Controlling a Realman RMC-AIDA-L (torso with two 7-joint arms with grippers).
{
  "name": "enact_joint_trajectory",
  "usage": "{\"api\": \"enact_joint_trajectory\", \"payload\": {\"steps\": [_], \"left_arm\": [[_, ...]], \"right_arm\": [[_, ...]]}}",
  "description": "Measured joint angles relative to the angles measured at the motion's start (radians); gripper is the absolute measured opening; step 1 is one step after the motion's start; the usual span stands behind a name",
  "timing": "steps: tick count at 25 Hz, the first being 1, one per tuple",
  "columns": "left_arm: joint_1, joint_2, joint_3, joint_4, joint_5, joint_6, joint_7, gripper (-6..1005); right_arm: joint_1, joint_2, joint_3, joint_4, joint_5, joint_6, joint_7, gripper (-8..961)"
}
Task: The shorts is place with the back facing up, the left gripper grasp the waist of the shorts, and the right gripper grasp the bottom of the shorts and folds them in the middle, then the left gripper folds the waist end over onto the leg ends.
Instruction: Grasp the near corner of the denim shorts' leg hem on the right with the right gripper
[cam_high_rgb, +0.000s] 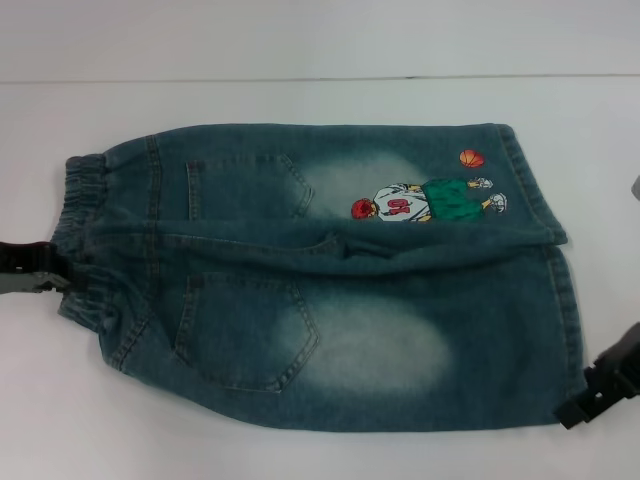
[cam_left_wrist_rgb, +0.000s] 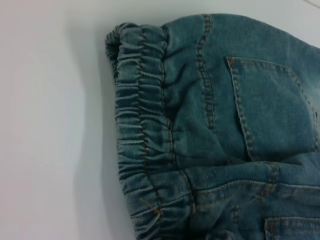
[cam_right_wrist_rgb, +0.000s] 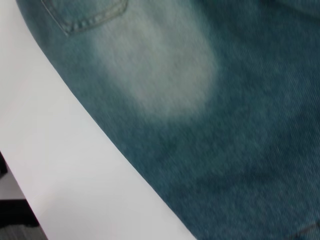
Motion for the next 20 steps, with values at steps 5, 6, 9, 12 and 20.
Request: {"api": "enact_joint_trajectory", "payload": {"steps": [5,6,9,12,20], "left_arm": [[0.0,-0.003,0.0,-0.001,-0.001,-0.001,0.005,91],[0.0,-0.003,0.0,0.0,-0.001,-0.001,0.005,92],[0.0,-0.003,-0.003,0.0,-0.001,-0.001,0.005,94],[0.0,-0.003,-0.003,0.001,-0.002,-0.002,0.005,96],[-0.003,-0.005,-0.002,-0.001,-0.002,-0.003,0.005,102]], "right_arm": [[0.0,0.0,-0.007,0.0,0.037,-0.004,-0.014,687],[0.0,0.0,-0.009,0.0,0.037,-0.004,-0.014,686],[0.0,0.0,-0.013,0.0,0.037,-0.005,-0.017,684],[0.0,0.0,-0.012,-0.001,0.039,-0.006,-0.027,682],[0.0,0.011,-0.013,-0.002,0.041,0.014,-0.049,511]]}}
